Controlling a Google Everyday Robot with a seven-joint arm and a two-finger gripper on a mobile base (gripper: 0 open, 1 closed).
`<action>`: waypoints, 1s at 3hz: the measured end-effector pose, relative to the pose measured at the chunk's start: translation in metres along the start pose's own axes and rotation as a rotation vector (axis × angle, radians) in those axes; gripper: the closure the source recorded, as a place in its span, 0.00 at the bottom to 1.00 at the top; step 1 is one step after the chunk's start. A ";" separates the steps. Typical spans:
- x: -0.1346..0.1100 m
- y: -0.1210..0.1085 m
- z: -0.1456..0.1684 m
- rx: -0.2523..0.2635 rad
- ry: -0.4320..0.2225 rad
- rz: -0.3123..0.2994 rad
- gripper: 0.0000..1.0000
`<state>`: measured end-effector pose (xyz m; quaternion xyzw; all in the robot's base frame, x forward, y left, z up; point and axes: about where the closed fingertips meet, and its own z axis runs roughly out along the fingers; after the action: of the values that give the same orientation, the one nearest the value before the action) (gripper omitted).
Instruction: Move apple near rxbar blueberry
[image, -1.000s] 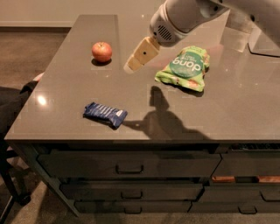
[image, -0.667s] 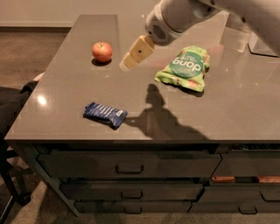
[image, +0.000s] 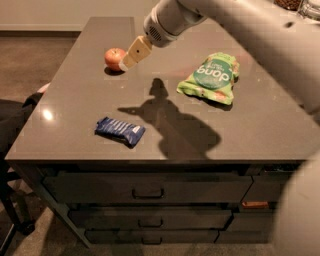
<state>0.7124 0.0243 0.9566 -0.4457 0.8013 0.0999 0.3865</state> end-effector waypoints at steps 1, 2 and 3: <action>-0.010 -0.012 0.033 -0.017 0.005 0.019 0.00; -0.014 -0.018 0.066 -0.038 0.023 0.040 0.00; -0.018 -0.024 0.092 -0.049 0.031 0.060 0.00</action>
Offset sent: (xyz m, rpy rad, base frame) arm 0.0873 0.0482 -0.0513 0.0204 0.0973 -0.0155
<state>0.7855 0.0685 0.9106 -0.4323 0.8176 0.1241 0.3596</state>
